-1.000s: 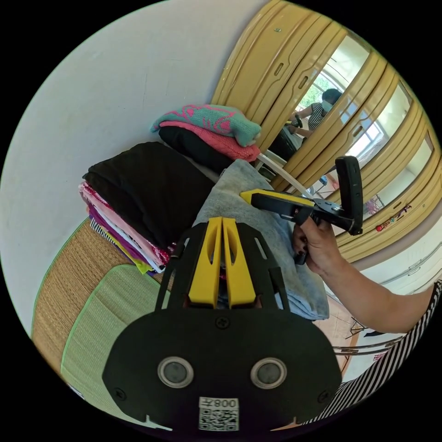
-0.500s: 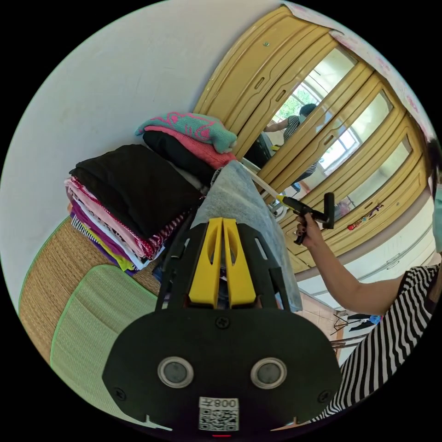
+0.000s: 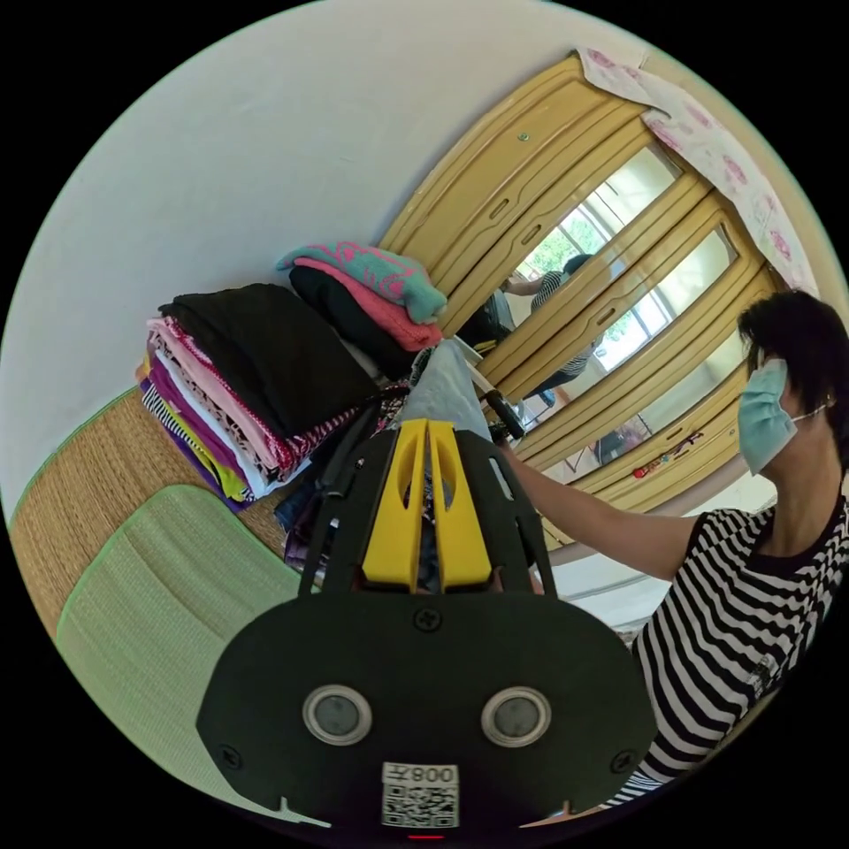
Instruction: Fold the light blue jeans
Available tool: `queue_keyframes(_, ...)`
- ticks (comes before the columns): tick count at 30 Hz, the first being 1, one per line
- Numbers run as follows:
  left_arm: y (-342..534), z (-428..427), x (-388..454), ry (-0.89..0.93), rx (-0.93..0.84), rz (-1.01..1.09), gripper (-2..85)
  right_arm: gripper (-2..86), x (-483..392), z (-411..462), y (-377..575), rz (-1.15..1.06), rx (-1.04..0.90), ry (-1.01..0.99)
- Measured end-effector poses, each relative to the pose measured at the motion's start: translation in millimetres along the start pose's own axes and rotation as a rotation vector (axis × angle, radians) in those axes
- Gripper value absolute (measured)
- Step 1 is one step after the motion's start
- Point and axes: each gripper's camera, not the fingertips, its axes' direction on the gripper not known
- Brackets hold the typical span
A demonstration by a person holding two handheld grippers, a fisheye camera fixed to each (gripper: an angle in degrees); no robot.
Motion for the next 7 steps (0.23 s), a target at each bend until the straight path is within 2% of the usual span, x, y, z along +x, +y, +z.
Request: queue_keyframes(7,33.2,-26.7,-26.5,-0.022,-0.071,-0.09,0.0,11.0,-17.0,21.6,0.9,-0.083,-0.07,0.131)
